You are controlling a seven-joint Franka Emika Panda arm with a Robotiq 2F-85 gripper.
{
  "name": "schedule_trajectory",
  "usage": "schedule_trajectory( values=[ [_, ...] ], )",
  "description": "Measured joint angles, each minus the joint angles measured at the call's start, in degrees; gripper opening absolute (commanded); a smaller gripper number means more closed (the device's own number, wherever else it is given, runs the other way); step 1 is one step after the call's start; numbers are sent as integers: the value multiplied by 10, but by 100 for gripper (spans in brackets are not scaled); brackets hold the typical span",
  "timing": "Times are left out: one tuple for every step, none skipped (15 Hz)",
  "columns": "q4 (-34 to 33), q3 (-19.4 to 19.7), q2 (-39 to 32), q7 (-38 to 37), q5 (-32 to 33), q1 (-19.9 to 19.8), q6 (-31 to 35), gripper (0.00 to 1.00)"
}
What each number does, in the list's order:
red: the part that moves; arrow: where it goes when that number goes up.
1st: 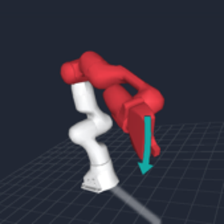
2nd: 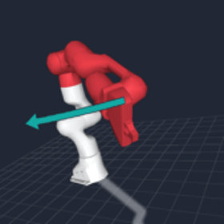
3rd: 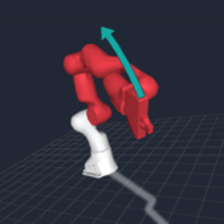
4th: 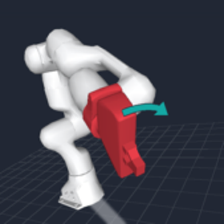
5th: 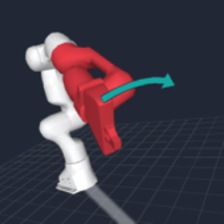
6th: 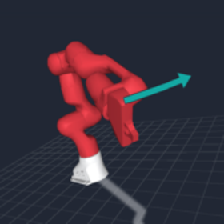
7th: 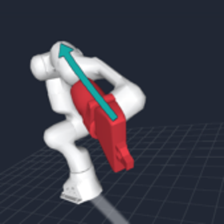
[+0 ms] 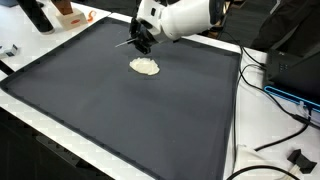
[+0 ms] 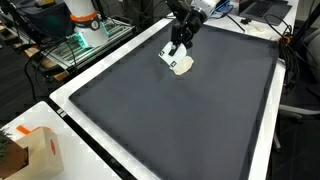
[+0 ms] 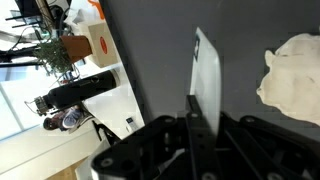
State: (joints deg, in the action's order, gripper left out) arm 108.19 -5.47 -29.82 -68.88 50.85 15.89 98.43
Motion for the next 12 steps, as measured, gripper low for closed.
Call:
schedule_trajectory(
  values=[
    [0, -1, 1, 8, 0, 0, 3, 1],
    [0, -2, 3, 16, 0, 0, 6, 1],
    [0, -3, 5, 23, 1, 0, 8, 1],
    [0, -4, 6, 30, 1, 0, 11, 1],
    [1, -5, 9, 38, 1, 0, 14, 1],
    [2, -6, 11, 45, 1, 0, 17, 1],
    [3, -7, 15, 53, 1, 0, 19, 1],
    [5, -8, 18, 60, 1, 0, 23, 1],
    [7, -9, 22, 69, 1, 0, 27, 1],
    [10, -10, 27, 79, 1, 0, 32, 1],
    [15, -10, 33, 89, 1, 0, 37, 1],
    [20, -10, 39, 98, 1, 0, 41, 1]
  ],
)
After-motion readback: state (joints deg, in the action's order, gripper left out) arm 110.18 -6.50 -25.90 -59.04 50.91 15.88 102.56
